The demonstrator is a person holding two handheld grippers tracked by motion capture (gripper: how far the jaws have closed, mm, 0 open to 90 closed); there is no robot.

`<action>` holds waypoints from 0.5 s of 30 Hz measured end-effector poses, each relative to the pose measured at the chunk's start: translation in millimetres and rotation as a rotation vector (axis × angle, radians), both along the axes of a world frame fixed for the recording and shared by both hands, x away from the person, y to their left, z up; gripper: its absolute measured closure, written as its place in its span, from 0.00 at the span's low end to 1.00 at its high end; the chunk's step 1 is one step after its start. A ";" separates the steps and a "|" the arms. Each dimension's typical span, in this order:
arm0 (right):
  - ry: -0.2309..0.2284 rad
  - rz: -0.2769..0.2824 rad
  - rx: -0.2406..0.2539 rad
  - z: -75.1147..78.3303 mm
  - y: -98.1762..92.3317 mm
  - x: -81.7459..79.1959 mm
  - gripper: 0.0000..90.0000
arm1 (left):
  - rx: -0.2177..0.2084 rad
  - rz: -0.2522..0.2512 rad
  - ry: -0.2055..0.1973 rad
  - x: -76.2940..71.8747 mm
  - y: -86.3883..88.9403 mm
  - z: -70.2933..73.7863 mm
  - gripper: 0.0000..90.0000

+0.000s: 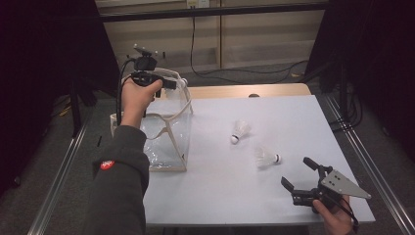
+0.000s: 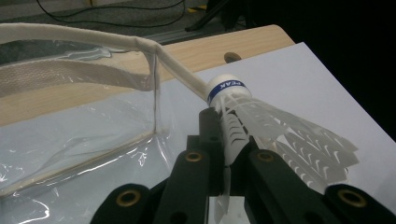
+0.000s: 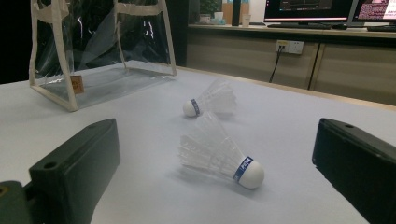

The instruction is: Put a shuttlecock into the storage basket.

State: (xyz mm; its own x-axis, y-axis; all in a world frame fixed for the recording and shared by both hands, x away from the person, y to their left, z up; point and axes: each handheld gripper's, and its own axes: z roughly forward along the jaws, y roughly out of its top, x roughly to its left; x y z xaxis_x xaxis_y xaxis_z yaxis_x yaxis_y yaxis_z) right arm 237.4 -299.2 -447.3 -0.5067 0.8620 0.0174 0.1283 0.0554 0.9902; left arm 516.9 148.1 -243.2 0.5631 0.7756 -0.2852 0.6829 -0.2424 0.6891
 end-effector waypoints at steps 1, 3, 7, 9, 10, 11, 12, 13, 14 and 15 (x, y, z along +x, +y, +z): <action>-0.001 -0.002 0.005 0.1 0.2 -0.1 0.01 | -0.001 0.003 0.000 0.1 0.2 0.0 0.99; -0.002 -0.002 0.007 0.1 0.0 0.0 0.01 | 0.000 0.010 -0.001 0.5 0.9 -0.2 0.99; -0.002 -0.001 0.005 0.0 -0.4 0.2 0.01 | 0.002 0.024 -0.003 1.2 3.4 -0.7 0.99; 0.000 0.001 0.004 -0.1 -0.2 0.3 0.01 | 0.008 0.023 0.000 1.8 5.4 -1.1 0.99; 0.000 0.000 0.005 -0.1 -0.2 0.4 0.01 | 0.011 0.028 -0.002 1.9 6.3 -1.2 0.99; -0.001 0.001 0.003 -0.1 -0.4 0.4 0.01 | 0.009 0.031 -0.001 2.1 7.2 -1.2 0.99; 0.000 0.001 0.003 -0.1 -0.6 0.3 0.01 | 0.010 0.032 -0.002 2.2 8.6 -1.1 0.99; 0.001 0.000 0.003 -0.1 -0.7 0.3 0.01 | 0.009 0.038 -0.003 2.0 9.5 -0.8 0.99; 0.001 -0.001 0.006 0.0 -0.6 0.2 0.01 | 0.008 0.041 -0.007 1.9 10.6 -0.4 0.99; 0.002 0.000 0.007 0.0 -0.7 0.2 0.01 | 0.004 0.044 -0.006 1.8 11.6 0.0 0.99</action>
State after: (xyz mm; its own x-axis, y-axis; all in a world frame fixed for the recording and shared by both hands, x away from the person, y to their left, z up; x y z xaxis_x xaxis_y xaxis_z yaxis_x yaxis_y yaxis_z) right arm 237.6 -299.9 -447.3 -0.5067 0.8618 0.0248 0.1306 0.0483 0.9903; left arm 518.7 159.7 -243.3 0.5304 0.8007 -0.2786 0.6886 -0.2153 0.6925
